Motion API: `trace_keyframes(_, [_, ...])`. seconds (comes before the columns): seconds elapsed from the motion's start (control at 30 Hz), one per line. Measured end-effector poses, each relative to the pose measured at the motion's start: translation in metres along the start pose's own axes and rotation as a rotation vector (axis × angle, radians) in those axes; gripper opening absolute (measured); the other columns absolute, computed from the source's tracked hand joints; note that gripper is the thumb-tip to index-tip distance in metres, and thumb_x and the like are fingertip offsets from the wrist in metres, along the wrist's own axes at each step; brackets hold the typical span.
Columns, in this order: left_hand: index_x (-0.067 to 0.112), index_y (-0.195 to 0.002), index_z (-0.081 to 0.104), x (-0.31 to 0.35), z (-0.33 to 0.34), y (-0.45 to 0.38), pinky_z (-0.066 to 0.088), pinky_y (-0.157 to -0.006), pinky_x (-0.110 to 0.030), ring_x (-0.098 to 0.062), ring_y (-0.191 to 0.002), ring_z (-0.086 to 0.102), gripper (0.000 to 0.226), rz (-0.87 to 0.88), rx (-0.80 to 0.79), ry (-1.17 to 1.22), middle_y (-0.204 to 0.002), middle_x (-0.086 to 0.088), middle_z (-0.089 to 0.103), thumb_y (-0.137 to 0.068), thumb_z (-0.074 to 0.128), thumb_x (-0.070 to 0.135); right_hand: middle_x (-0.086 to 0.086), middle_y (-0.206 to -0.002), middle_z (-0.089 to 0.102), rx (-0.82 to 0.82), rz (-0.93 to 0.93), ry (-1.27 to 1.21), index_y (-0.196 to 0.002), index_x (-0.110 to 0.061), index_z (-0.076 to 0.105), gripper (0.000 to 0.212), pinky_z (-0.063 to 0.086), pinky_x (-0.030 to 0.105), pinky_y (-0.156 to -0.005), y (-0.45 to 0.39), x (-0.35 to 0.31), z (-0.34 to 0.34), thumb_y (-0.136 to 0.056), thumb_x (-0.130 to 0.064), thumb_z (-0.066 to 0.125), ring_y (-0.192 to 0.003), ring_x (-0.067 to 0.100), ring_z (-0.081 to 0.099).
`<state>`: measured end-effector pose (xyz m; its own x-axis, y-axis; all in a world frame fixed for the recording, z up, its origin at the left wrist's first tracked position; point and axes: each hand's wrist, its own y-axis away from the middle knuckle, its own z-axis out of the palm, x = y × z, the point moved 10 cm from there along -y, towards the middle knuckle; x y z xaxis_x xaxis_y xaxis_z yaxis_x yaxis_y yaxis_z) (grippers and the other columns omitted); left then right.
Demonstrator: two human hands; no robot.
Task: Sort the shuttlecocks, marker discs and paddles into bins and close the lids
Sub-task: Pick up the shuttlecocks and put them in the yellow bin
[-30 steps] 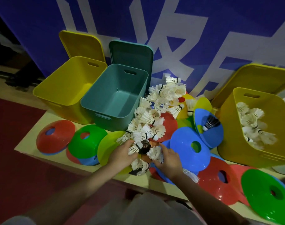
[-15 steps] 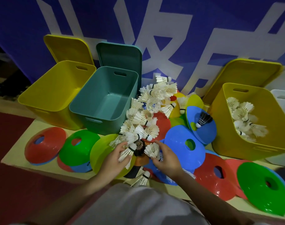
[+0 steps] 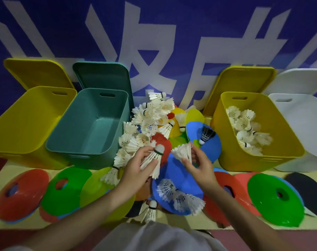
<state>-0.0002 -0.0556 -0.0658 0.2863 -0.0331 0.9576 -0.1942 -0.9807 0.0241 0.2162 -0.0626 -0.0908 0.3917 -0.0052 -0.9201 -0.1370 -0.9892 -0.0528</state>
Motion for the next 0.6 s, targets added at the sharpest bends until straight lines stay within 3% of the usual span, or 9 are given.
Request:
trace_keyframes(0.13, [0.038, -0.116, 0.051, 0.041, 0.049, -0.053, 0.039, -0.087, -0.009, 0.015, -0.108, 0.047, 0.031, 0.065, -0.073, 0.033, -0.116, 0.025, 0.054, -0.086, 0.058, 0.037, -0.001, -0.13, 0.054, 0.217, -0.032, 0.015, -0.141, -0.017, 0.044, 0.048, 0.042, 0.015, -0.092, -0.035, -0.007, -0.073, -0.095, -0.027, 0.057, -0.115, 0.008, 0.053])
trace_keyframes(0.27, [0.033, -0.121, 0.051, 0.054, 0.094, -0.1, 0.039, -0.084, -0.013, 0.016, -0.105, 0.046, 0.03, 0.061, -0.132, 0.028, -0.115, 0.02, 0.054, -0.092, 0.059, 0.031, -0.005, -0.128, 0.049, 0.335, 0.019, 0.05, -0.133, -0.024, 0.046, 0.058, 0.041, 0.032, -0.098, -0.057, 0.01, -0.138, -0.09, -0.063, 0.043, -0.118, 0.013, 0.048])
trace_keyframes(0.37, [0.027, -0.126, 0.051, 0.07, 0.135, -0.135, 0.044, -0.079, -0.011, 0.01, -0.099, 0.052, 0.033, 0.049, -0.18, 0.014, -0.11, 0.017, 0.056, -0.094, 0.057, 0.03, 0.002, -0.141, 0.048, 0.441, 0.105, 0.111, -0.142, -0.022, 0.039, 0.061, 0.042, 0.043, -0.104, -0.072, 0.041, -0.196, -0.093, -0.058, 0.04, -0.128, 0.019, 0.046])
trace_keyframes(0.43, [0.024, -0.127, 0.05, 0.081, 0.164, -0.156, 0.052, -0.082, -0.023, 0.008, -0.09, 0.057, 0.033, 0.022, -0.214, 0.03, -0.103, 0.016, 0.057, -0.095, 0.055, 0.03, 0.005, -0.138, 0.051, 0.475, 0.164, 0.17, -0.141, -0.023, 0.039, 0.068, 0.044, 0.05, -0.102, -0.085, 0.063, -0.231, -0.089, -0.066, 0.034, -0.126, 0.025, 0.049])
trace_keyframes(0.5, [0.027, -0.126, 0.05, 0.086, 0.193, -0.177, 0.054, -0.088, -0.042, -0.007, -0.093, 0.063, 0.037, -0.007, -0.241, 0.04, -0.104, 0.01, 0.061, -0.092, 0.055, 0.04, 0.01, -0.143, 0.047, 0.482, 0.256, 0.238, -0.144, -0.016, 0.037, 0.065, 0.038, 0.048, -0.107, -0.098, 0.088, -0.26, -0.093, -0.056, 0.033, -0.131, 0.029, 0.044])
trace_keyframes(0.6, [0.032, -0.125, 0.05, 0.091, 0.234, -0.204, 0.053, -0.088, -0.049, -0.017, -0.101, 0.063, 0.054, -0.017, -0.273, -0.023, -0.112, 0.006, 0.062, -0.079, 0.052, 0.059, 0.017, -0.15, 0.034, 0.419, 0.42, 0.327, -0.148, -0.008, 0.028, 0.053, 0.03, 0.043, -0.109, -0.112, 0.124, -0.283, -0.102, -0.031, 0.036, -0.137, 0.034, 0.034])
